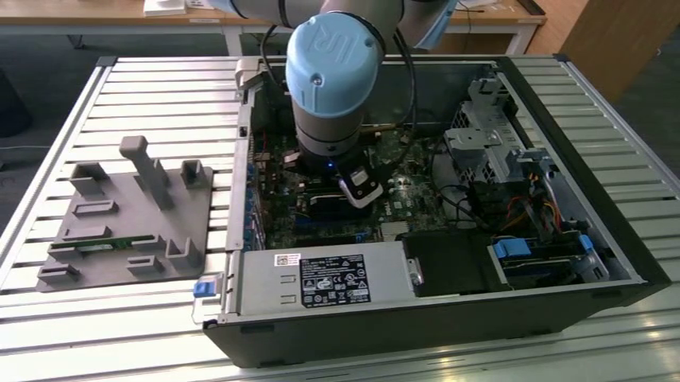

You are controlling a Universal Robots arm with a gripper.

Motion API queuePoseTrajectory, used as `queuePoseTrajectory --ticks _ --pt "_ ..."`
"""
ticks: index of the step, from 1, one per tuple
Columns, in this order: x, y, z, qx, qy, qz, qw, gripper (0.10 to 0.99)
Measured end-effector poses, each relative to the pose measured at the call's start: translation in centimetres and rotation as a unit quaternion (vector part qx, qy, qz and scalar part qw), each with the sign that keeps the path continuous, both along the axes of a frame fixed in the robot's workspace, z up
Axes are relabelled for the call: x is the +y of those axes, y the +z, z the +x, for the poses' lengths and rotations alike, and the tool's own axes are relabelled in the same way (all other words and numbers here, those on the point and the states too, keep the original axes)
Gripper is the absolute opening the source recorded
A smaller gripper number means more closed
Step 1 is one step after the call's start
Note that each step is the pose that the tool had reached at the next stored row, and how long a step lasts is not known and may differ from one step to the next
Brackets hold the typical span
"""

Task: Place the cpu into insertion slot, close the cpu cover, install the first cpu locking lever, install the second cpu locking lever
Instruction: 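Install the second cpu locking lever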

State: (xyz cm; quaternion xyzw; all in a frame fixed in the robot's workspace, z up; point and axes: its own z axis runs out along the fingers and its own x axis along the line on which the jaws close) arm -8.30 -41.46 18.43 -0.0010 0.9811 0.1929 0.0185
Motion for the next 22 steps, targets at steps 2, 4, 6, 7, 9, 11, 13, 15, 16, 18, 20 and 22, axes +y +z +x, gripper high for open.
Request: queuePoseTrajectory --ticks 2,4,6,7,9,11,13,15,16,18,20,22 --pt "0.00 0.01 -0.01 0.0000 0.000 0.0006 1.0000 0.122" --pt "0.00 0.18 -0.02 -0.0001 0.000 0.0009 1.0000 0.122" --pt "0.01 0.67 -0.02 -0.0001 0.000 0.0011 1.0000 0.122" --pt "0.01 1.06 -0.02 -0.0001 0.000 0.0011 1.0000 0.122" --pt "0.00 1.82 -0.02 0.0000 0.000 0.0011 1.0000 0.122" --pt "0.00 2.31 -0.02 0.0000 0.000 0.0011 1.0000 0.122" --pt "0.01 2.86 -0.02 0.0000 0.000 0.0011 1.0000 0.122" --pt "0.01 3.53 -0.02 0.0000 0.000 0.0012 1.0000 0.122" --pt "0.01 3.88 -0.02 0.0000 0.000 0.0011 1.0000 0.122" --pt "0.01 4.40 -0.02 0.0000 0.000 0.0011 1.0000 0.122" --pt "0.01 4.68 -0.02 0.0000 0.000 0.0011 1.0000 0.122" --pt "0.03 4.67 -0.01 -0.0001 0.000 0.0011 1.0000 0.122"
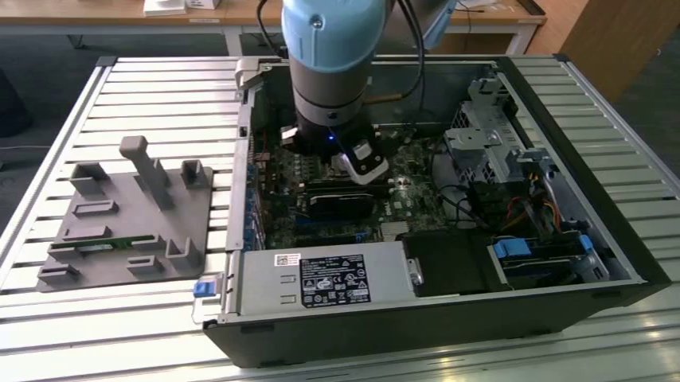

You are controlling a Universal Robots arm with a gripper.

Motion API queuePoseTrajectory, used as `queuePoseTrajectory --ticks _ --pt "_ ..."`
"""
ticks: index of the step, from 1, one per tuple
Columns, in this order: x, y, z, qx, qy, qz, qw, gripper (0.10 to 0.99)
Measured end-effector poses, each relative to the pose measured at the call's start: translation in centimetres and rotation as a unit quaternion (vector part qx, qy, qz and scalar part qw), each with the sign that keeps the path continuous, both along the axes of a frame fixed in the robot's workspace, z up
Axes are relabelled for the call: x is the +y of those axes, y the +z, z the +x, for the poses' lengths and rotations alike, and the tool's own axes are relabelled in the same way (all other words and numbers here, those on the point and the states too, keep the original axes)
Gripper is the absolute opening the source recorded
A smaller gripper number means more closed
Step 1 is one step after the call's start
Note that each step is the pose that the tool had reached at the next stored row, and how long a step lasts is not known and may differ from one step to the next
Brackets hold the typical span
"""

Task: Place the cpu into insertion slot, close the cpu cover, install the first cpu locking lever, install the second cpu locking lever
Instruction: 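Install the second cpu locking lever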

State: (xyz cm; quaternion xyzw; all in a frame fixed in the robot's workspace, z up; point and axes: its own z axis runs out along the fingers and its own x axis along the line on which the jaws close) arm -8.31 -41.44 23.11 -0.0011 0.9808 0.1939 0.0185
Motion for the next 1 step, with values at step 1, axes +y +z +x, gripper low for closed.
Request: queuePoseTrajectory --ticks 1 --pt "0.00 0.00 0.00 0.0000 0.000 0.0000 1.0000 0.122"
